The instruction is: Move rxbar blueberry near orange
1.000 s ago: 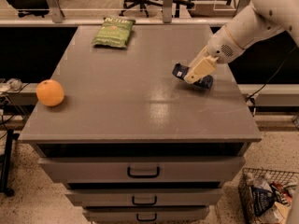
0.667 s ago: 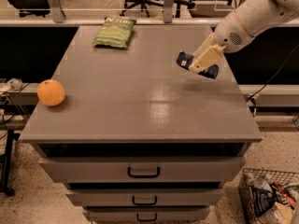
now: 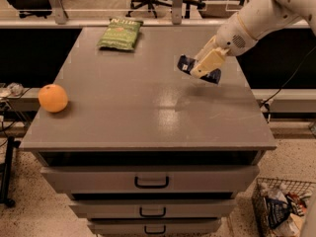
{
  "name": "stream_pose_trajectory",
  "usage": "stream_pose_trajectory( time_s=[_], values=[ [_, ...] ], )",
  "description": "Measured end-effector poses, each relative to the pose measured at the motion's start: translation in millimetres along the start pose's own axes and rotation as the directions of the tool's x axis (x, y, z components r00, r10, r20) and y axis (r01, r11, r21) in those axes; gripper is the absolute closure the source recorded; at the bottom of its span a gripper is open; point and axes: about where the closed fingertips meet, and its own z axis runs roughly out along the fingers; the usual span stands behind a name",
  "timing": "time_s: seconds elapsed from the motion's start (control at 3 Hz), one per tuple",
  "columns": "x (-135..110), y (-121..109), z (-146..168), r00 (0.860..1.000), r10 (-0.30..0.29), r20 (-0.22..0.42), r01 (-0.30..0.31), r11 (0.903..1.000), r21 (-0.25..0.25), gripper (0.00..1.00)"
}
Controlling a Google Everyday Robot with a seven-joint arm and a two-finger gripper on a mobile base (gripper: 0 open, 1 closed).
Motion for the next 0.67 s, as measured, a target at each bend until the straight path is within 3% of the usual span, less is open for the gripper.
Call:
stream_pose_trajectory(
  time_s=[0.67],
  values=[
    [-69.1, 10.3, 54.4, 0.990, -0.117, 0.082, 0.121, 0.9915, -0.048, 1.00]
  ],
)
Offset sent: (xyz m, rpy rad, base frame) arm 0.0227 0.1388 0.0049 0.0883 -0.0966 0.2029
